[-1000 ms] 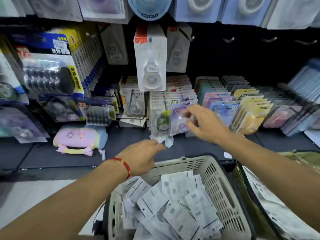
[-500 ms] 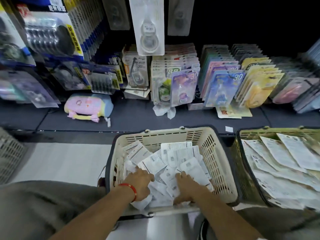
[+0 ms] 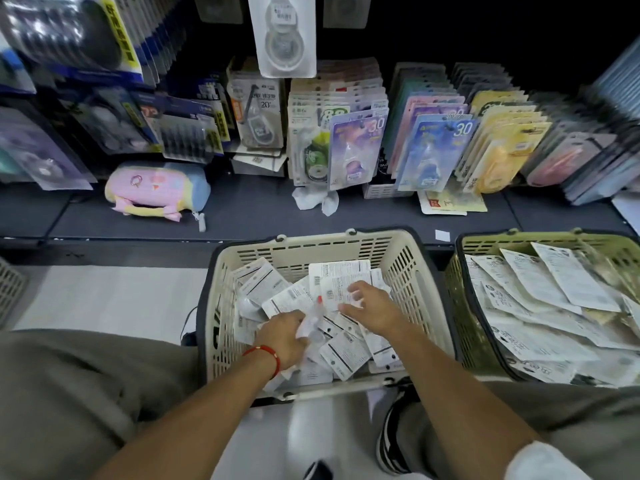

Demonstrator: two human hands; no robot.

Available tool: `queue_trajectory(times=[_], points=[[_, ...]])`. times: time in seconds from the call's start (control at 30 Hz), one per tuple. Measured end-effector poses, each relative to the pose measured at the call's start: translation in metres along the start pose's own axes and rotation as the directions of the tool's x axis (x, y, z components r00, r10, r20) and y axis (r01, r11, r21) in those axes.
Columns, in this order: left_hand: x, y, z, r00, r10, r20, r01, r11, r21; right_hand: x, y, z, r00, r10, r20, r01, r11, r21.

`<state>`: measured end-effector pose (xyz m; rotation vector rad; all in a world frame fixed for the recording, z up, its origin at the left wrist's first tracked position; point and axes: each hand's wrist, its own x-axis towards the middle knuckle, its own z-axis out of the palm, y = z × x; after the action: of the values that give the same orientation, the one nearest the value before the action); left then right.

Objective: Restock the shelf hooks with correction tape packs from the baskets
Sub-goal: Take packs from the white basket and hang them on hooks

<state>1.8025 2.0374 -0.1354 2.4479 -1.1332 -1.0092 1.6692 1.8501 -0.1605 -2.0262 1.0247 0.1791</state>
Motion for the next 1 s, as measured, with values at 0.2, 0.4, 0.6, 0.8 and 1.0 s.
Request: queue_trajectory(times=[0.2, 0.4, 0.6, 0.8, 1.0], points=[[-0.009, -0.023, 0.008, 0.984, -0.162, -0.072, 0.122, 0.912, -0.391, -0.015, 0.050, 0.029, 0.937, 0.291, 0.194, -0.122, 0.792, -0.598], [-0.003, -0.021, 0.000, 0.969, -0.227, -0.095, 0.139, 0.824, -0.550, -0.021, 0.053, 0.018, 0.931, 0.237, 0.276, 0.010, 0.742, -0.671], [-0.006, -0.022, 0.000, 0.969, -0.221, -0.106, 0.113, 0.785, -0.609, -0.015, 0.042, 0.008, 0.944, 0.085, 0.319, 0.142, 0.767, -0.626], [-0.005, -0.027, -0.005, 0.956, -0.253, -0.145, 0.081, 0.709, -0.700, -0.023, 0.048, -0.001, 0.962, -0.013, 0.273, 0.098, 0.948, -0.304], [-0.001, -0.016, -0.008, 0.958, -0.246, -0.150, 0.050, 0.656, -0.753, -0.027, 0.016, -0.015, 0.993, -0.016, -0.114, 0.033, 0.987, 0.156]])
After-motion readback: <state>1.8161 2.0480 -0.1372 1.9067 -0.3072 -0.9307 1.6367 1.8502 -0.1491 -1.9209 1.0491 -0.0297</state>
